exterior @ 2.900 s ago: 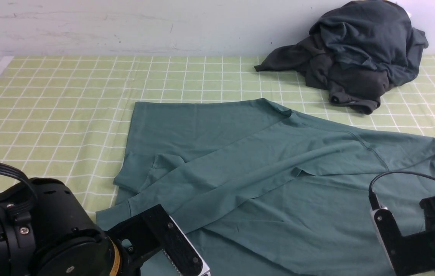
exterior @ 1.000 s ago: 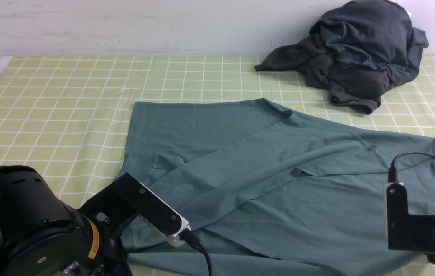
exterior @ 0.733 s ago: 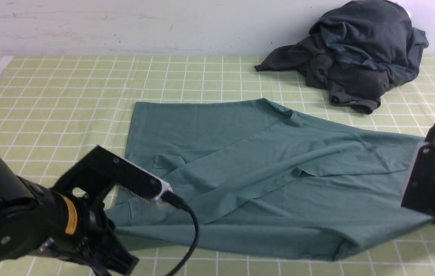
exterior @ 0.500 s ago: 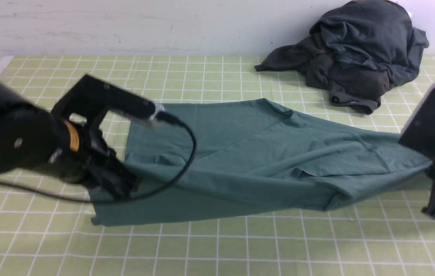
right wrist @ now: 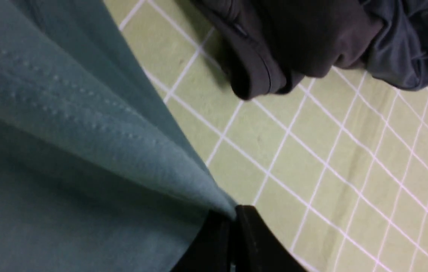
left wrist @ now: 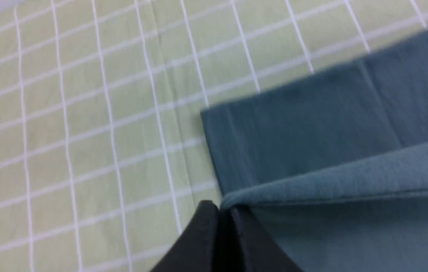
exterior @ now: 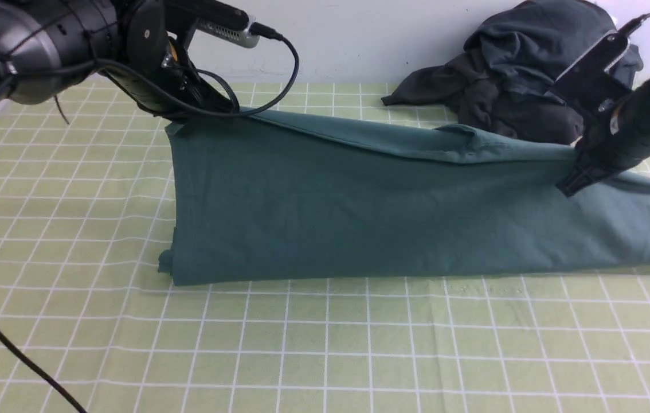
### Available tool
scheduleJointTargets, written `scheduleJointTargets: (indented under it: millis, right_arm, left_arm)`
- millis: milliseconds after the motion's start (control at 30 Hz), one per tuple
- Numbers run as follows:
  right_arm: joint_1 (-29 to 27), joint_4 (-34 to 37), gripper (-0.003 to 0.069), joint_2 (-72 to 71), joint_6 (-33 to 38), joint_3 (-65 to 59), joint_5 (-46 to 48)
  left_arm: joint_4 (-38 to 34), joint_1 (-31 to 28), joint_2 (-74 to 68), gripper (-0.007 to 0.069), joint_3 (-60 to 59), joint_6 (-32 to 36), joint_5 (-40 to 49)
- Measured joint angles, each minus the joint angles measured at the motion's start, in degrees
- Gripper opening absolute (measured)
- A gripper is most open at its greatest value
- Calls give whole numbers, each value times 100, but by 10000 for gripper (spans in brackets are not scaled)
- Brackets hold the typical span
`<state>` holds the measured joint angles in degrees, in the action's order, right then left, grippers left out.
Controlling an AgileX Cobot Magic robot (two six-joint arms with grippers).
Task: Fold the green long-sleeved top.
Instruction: Use both arms to drag the lower edge of the fabric forward and fold it over the upper edge
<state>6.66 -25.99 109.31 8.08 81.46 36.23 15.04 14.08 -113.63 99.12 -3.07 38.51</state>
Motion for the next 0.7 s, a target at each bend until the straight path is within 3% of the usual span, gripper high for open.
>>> scheduleJointTargets:
  millis: [200, 400, 500, 567, 633, 700]
  right_arm:
    - [-57, 77, 18, 807, -107, 729, 50]
    - [-223, -15, 155, 1456, -866, 1418, 165]
    - [-154, 38, 255, 1475, -1165, 1752, 448]
    - [-36, 208, 267, 1402, -1153, 1888, 703]
    - [70, 430, 262, 1343, -1055, 1954, 835]
    - [342, 1260, 211, 1250, -347, 2033, 887]
  left_arm:
    - [43, -91, -965, 15, 666, -68, -473]
    - [43, -369, -1762, 70, 1252, -224, -903]
    - [44, -515, -1943, 186, 1452, -276, -1009]
    - [44, -552, -1943, 255, 1576, -321, -906]
    - [52, -560, -1937, 302, 1685, -359, -746]
    - [43, -560, -1907, 362, 1878, -413, -333]
